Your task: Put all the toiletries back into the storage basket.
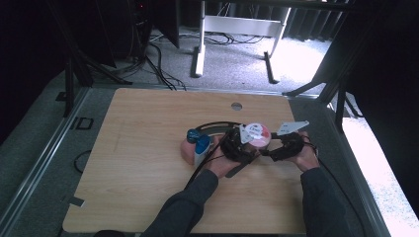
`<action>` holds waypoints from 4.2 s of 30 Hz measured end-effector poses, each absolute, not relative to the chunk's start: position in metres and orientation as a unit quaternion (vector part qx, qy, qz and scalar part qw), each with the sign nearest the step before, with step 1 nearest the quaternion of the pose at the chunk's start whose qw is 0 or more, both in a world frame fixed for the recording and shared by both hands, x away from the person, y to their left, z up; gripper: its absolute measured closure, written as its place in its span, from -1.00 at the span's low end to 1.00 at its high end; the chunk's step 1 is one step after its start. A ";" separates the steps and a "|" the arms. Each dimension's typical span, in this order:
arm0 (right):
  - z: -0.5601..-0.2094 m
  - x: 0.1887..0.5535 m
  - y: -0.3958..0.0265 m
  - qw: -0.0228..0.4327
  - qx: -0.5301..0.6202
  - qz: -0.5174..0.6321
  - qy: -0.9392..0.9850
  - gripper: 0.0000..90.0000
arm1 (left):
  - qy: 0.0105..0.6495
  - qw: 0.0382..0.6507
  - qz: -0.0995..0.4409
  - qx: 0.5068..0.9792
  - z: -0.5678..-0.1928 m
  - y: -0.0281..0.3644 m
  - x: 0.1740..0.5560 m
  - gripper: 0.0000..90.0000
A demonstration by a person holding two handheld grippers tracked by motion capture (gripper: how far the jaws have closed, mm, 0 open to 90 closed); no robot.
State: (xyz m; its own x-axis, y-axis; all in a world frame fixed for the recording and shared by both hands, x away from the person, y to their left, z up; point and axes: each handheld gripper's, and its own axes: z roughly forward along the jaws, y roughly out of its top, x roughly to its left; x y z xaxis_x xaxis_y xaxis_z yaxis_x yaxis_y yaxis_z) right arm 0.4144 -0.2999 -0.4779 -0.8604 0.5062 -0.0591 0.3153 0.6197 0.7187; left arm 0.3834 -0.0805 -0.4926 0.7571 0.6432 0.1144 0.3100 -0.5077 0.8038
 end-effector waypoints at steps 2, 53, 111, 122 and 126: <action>-0.479 0.416 -0.299 0.129 0.232 0.367 0.892 -0.58 | 0.286 0.408 0.201 0.844 -0.494 -0.080 0.385 -0.49; -0.501 0.440 -0.297 0.103 0.284 0.320 0.898 -0.47 | 0.323 0.379 0.166 0.851 -0.518 -0.091 0.413 -0.46; -0.513 0.426 -0.309 0.138 0.296 0.306 0.894 -0.43 | 0.312 0.373 0.168 0.857 -0.525 -0.091 0.410 -0.08; -0.516 0.429 -0.313 0.123 0.306 0.312 0.891 -0.46 | 0.309 0.374 0.167 0.858 -0.525 -0.093 0.408 -0.02; -0.517 0.428 -0.315 0.119 0.308 0.319 0.888 -0.46 | 0.316 0.371 0.171 0.856 -0.525 -0.093 0.407 0.01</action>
State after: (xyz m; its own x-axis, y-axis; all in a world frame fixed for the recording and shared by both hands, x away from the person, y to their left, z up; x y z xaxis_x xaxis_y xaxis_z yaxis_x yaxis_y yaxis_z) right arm 0.4282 -0.3146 -0.5173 -0.7815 0.6237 -0.0150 0.4714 0.6061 0.6407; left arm 0.4067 -0.0934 -0.5245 0.7417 0.6683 0.0572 0.4152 -0.5244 0.7434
